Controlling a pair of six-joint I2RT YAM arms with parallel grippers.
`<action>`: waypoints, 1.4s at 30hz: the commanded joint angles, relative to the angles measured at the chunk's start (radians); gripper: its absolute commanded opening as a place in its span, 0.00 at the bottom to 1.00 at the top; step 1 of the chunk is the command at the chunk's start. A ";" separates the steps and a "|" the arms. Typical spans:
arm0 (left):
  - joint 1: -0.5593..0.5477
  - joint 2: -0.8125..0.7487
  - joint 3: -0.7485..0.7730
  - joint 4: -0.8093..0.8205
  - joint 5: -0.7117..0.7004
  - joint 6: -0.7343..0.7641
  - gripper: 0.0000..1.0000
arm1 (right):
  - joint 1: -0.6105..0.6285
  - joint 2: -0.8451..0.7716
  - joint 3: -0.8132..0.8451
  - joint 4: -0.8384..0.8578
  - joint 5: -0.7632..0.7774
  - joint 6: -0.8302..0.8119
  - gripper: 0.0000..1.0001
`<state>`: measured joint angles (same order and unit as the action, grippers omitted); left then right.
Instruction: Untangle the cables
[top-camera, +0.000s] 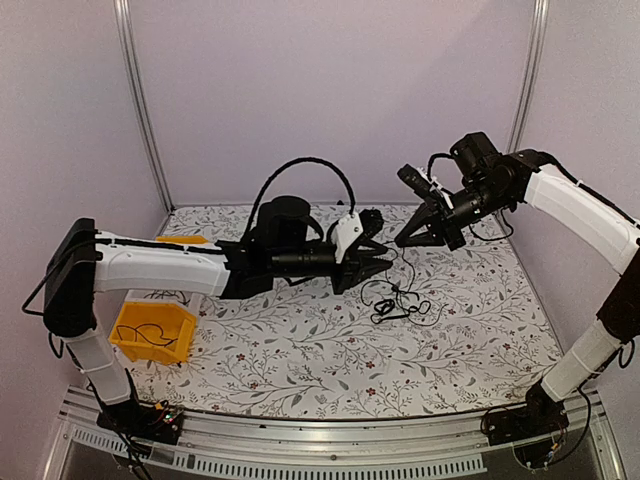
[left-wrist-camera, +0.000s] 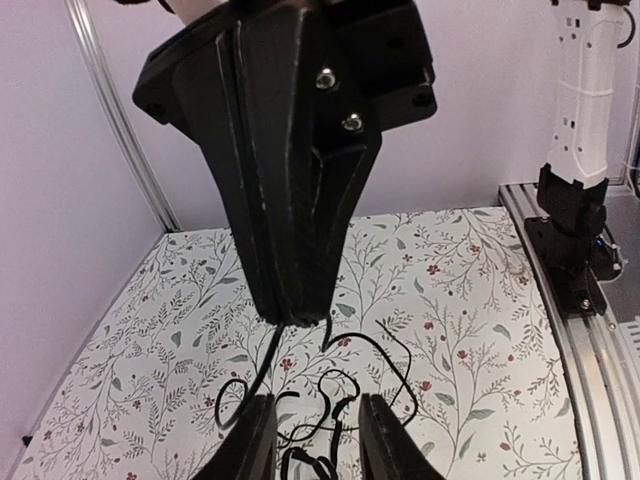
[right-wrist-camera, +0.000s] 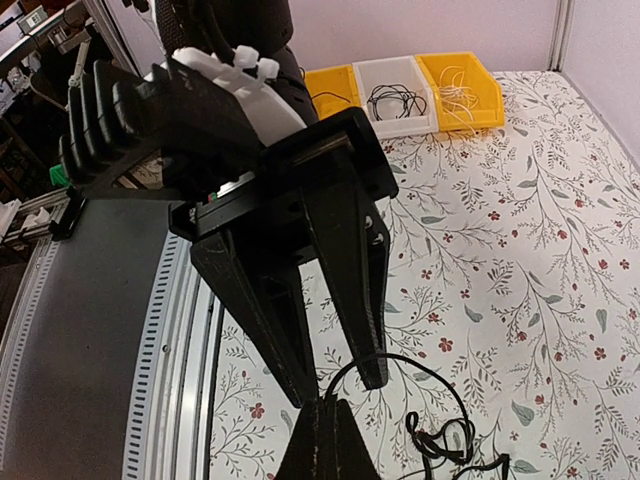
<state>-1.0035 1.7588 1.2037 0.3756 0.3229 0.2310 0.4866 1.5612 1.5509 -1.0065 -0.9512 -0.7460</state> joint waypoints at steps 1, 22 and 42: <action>-0.002 -0.004 0.036 -0.039 -0.022 0.010 0.26 | 0.011 0.016 0.025 -0.025 0.006 -0.024 0.00; 0.008 -0.061 0.016 -0.138 -0.050 0.058 0.35 | 0.030 0.052 0.049 -0.037 0.021 -0.030 0.00; 0.044 -0.122 -0.019 -0.183 -0.127 0.046 0.00 | 0.029 0.029 0.026 -0.034 0.048 -0.033 0.28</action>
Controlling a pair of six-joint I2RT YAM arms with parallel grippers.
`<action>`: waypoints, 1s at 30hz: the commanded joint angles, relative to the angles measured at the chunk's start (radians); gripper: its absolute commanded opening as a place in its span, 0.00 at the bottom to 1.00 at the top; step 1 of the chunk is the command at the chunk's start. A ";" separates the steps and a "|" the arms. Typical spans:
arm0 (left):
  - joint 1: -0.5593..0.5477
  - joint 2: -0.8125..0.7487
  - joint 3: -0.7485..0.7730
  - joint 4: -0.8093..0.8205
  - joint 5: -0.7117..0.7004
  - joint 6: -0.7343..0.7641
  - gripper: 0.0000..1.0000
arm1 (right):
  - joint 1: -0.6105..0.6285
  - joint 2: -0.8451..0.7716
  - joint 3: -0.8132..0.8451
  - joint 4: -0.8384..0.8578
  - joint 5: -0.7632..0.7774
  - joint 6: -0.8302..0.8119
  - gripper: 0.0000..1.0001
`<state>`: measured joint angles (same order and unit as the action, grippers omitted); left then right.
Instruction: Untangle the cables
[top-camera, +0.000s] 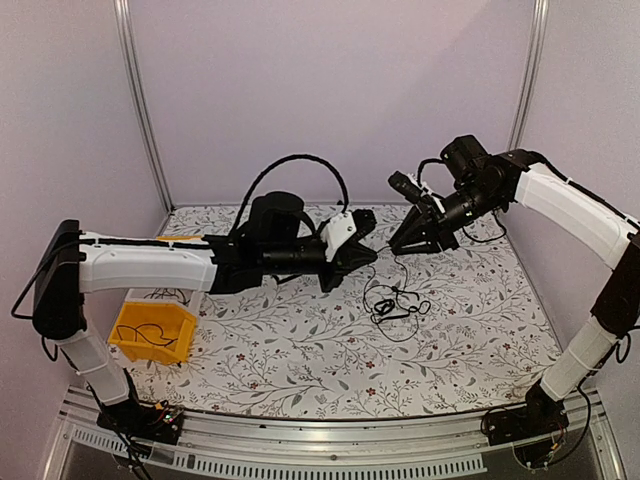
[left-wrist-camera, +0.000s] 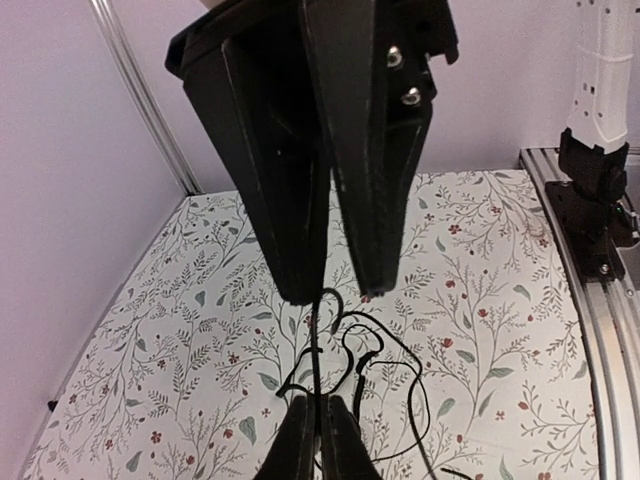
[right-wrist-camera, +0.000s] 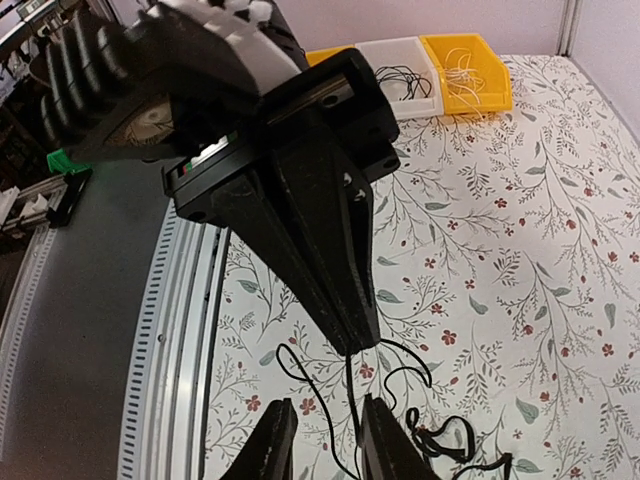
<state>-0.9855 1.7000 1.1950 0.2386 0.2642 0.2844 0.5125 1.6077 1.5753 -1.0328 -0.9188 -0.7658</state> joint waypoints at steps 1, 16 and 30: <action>0.030 -0.088 -0.011 -0.081 -0.101 -0.008 0.00 | -0.004 -0.024 -0.012 0.000 0.025 -0.015 0.32; 0.115 -0.511 0.077 -0.867 -0.641 -0.139 0.00 | -0.209 -0.027 -0.429 0.426 0.071 0.096 0.57; 0.186 -0.736 0.027 -0.946 -0.749 -0.206 0.00 | -0.107 0.106 -0.441 0.456 0.023 0.129 0.64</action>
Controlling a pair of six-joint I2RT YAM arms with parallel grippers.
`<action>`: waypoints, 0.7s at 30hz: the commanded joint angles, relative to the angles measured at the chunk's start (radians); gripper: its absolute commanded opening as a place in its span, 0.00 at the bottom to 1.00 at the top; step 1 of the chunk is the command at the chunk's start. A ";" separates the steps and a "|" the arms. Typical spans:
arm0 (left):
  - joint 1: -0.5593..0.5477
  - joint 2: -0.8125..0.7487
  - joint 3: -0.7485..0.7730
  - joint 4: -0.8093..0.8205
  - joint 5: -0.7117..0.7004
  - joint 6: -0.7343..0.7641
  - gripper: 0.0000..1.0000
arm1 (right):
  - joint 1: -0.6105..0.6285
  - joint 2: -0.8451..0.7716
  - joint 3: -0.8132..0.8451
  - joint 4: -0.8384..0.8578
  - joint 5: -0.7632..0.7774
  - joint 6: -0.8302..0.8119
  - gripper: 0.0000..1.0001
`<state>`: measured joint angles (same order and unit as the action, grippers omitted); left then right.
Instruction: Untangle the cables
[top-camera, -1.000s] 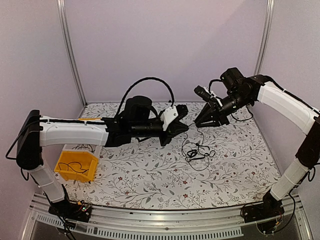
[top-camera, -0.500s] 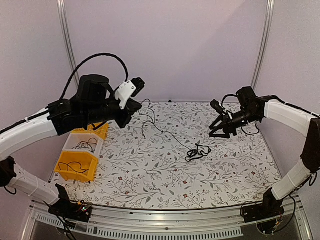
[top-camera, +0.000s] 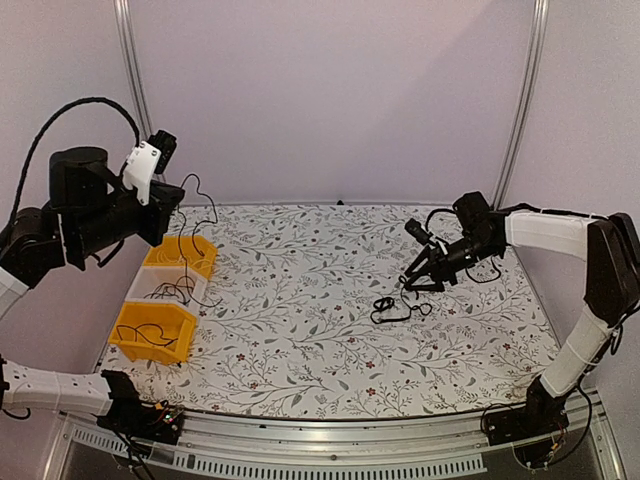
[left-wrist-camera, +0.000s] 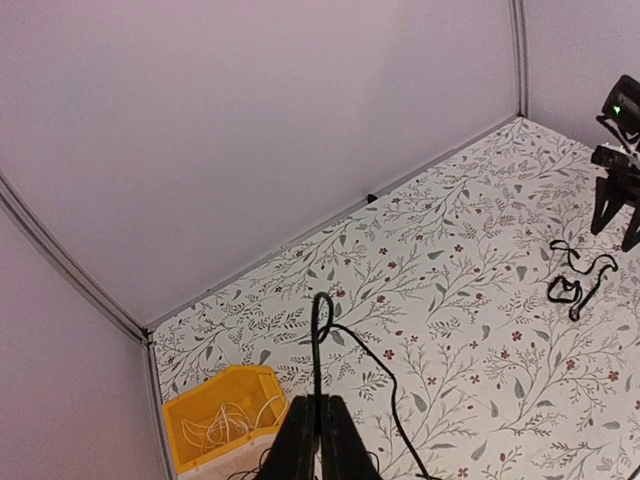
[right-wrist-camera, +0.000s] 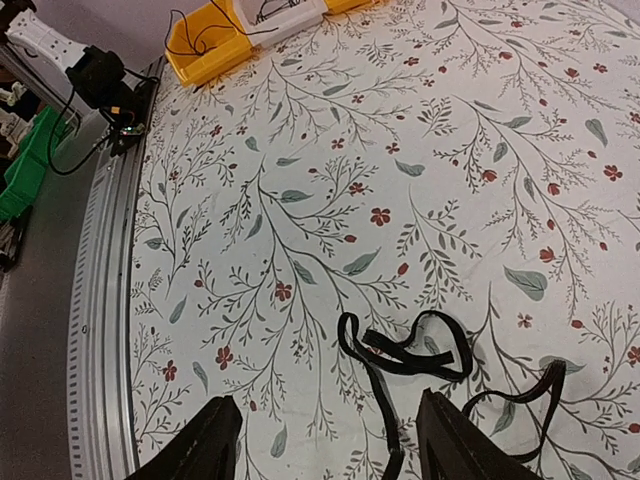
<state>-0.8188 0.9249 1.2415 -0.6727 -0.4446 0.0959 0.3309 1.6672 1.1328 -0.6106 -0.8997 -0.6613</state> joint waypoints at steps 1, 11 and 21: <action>0.020 0.053 -0.014 -0.067 -0.058 -0.018 0.00 | 0.093 0.055 0.008 0.028 0.019 0.026 0.65; 0.043 0.047 -0.003 -0.183 -0.180 -0.043 0.00 | 0.125 0.087 -0.004 0.021 0.054 0.005 0.67; 0.090 0.017 0.065 -0.315 -0.251 -0.037 0.00 | 0.125 0.098 -0.004 0.010 0.067 -0.006 0.68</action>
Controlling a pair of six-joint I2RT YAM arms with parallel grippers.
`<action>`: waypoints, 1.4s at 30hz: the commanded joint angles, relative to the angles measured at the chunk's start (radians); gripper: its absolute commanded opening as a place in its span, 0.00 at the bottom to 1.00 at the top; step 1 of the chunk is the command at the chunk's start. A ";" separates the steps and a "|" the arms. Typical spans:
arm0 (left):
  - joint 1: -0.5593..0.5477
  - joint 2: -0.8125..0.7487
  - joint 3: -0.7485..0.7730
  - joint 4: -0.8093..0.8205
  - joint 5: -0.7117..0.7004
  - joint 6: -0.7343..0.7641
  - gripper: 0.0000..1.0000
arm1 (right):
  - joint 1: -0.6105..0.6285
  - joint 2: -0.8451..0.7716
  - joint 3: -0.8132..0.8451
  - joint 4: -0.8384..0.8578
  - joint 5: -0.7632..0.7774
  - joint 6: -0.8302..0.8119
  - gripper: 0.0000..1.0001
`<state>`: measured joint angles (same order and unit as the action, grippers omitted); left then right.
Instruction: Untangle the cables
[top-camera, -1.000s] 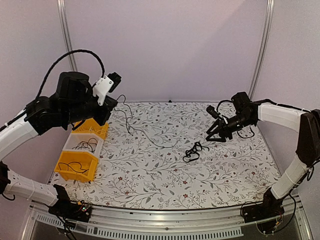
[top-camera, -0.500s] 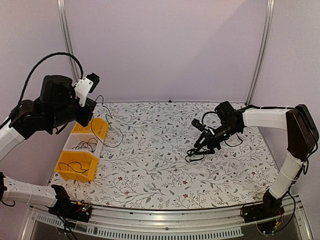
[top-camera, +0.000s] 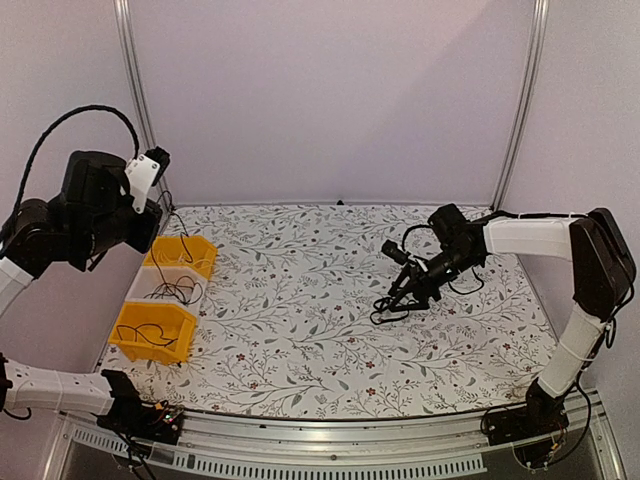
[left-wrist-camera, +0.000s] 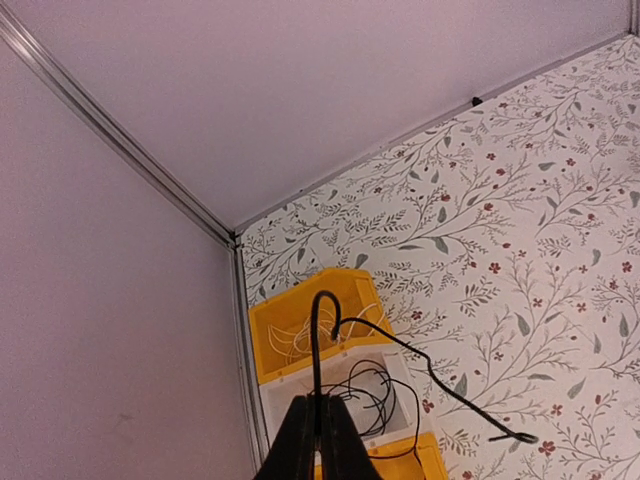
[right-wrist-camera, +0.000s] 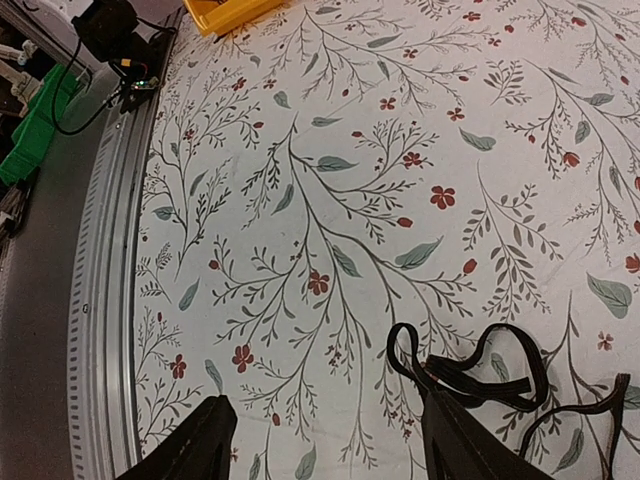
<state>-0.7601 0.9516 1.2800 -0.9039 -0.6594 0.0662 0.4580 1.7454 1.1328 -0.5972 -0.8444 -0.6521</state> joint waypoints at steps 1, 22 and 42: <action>0.036 -0.010 0.025 -0.102 -0.047 -0.011 0.00 | -0.002 0.020 -0.005 -0.004 0.014 -0.016 0.68; 0.059 -0.137 0.042 -0.237 -0.141 0.003 0.00 | -0.001 0.068 0.015 -0.034 0.027 -0.040 0.70; 0.056 -0.415 -0.071 -0.343 -0.192 0.011 0.00 | 0.000 0.117 0.039 -0.065 0.032 -0.053 0.70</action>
<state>-0.7147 0.5713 1.1904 -1.2015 -0.8253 0.0929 0.4580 1.8435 1.1419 -0.6437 -0.8162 -0.6937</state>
